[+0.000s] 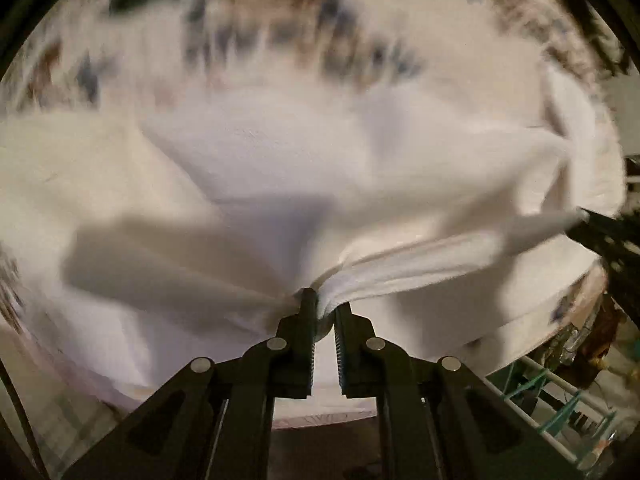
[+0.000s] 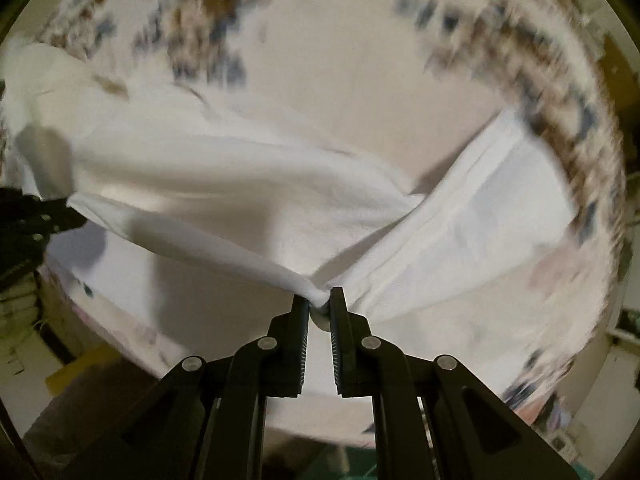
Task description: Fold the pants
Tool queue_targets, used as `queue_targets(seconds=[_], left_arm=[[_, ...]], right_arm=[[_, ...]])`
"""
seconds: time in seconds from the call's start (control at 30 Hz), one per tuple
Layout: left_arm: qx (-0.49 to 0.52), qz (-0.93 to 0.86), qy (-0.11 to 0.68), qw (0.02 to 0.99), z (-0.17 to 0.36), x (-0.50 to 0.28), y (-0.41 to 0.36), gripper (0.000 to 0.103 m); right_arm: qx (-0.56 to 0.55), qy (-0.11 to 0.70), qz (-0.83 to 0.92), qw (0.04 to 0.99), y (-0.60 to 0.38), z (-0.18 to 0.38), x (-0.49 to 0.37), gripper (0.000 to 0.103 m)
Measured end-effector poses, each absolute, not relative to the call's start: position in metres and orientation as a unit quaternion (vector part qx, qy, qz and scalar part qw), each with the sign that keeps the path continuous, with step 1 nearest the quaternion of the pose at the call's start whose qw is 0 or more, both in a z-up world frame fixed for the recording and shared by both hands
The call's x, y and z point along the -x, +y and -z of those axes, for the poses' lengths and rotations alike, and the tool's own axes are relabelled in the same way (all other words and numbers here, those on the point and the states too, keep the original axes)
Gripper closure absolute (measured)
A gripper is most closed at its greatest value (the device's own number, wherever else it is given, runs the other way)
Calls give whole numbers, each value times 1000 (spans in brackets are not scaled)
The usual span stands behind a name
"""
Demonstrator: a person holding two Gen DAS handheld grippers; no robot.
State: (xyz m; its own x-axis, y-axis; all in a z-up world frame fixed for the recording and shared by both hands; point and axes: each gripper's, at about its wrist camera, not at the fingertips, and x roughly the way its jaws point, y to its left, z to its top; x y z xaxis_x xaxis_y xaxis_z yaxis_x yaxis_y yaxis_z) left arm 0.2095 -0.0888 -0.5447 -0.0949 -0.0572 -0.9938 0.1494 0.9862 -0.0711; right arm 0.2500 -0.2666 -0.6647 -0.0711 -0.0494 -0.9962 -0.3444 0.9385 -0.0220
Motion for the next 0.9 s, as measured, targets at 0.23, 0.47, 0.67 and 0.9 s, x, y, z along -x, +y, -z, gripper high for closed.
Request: queue_targets(seconds=[0.23,0.47,0.67,0.9], left_arm=[[21,58,751,658,569,-204,-69,86],[58,42,714,696,510,-160,-34,11],[58,-64,676,732,486,-151,6,9],[83,-122,652,744,511,-171,36,9]], right_arm=[[41,776,-96,622,-275,694,-242,12],[-162,741,-19,652,-342,630,-228,6],[-170,697,96,690,-396,637,-279,6],[-149,676,161,704,-416,642,-271,95]])
